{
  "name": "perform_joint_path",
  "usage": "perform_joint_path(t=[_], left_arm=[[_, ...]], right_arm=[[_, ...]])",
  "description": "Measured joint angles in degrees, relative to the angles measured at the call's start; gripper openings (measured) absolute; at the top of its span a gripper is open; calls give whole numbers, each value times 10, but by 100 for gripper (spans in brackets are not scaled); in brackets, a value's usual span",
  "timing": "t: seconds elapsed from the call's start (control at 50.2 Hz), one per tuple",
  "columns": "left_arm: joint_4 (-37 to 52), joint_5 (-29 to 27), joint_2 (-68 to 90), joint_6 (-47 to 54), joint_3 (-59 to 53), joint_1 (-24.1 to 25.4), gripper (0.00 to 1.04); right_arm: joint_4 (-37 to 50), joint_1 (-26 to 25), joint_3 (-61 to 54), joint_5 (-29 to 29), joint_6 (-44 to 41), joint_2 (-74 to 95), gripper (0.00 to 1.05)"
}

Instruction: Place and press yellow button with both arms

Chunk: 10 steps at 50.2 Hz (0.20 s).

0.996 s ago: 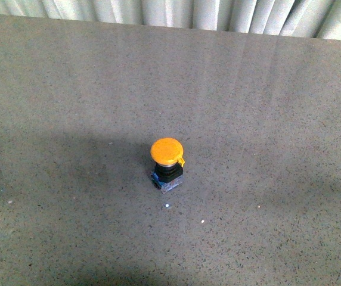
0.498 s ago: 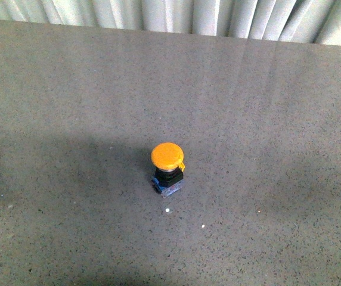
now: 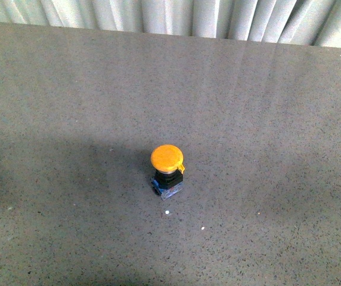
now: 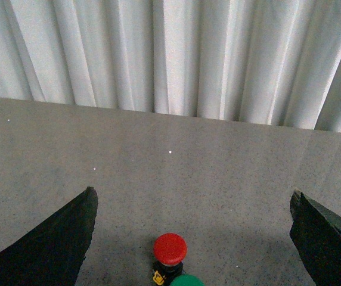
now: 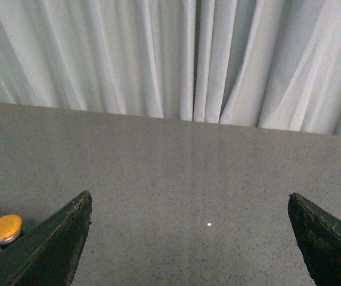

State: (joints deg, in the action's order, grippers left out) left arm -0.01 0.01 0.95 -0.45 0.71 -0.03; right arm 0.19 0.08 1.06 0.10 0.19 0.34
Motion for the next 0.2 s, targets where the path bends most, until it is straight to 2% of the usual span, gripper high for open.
perform_joint_path(t=[0.199], left_arm=[[0,0,0,0,0,0,96]], right_arm=[[0,0,0,0,0,0,96]])
